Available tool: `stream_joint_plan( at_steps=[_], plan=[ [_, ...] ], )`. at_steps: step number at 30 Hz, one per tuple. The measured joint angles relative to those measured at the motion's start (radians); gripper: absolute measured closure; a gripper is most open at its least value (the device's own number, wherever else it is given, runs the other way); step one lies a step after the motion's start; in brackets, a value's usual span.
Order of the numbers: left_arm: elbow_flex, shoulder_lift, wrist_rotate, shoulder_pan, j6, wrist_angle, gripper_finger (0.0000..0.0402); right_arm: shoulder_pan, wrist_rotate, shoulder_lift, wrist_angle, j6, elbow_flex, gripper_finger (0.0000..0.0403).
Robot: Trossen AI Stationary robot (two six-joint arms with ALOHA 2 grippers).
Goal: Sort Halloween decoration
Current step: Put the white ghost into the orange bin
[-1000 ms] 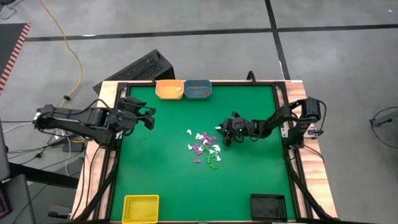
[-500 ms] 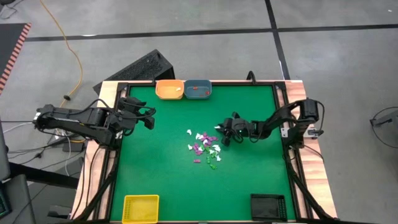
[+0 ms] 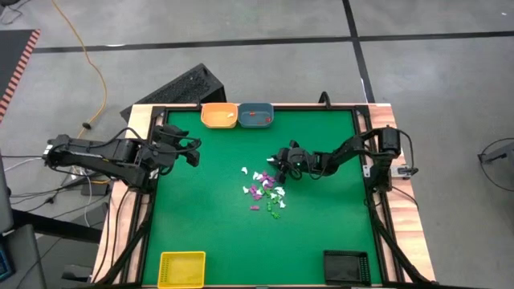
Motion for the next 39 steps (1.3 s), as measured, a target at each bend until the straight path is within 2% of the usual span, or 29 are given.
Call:
stream_joint_plan(
  at_steps=[13, 27, 39],
  plan=[
    [0.000, 0.000, -0.027, 0.000, 0.008, 0.001, 0.0170, -0.033, 0.000, -0.004, -0.158, -0.126, 0.234, 0.0321],
    [0.000, -0.001, -0.024, 0.000, -0.001, 0.002, 0.0170, -0.132, 0.001, 0.002, -0.168, -0.133, 0.443, 0.0321],
    [0.000, -0.063, -0.011, -0.001, -0.003, 0.001, 0.0170, -0.163, -0.023, 0.209, -0.229, -0.171, 0.776, 0.0321]
  ],
)
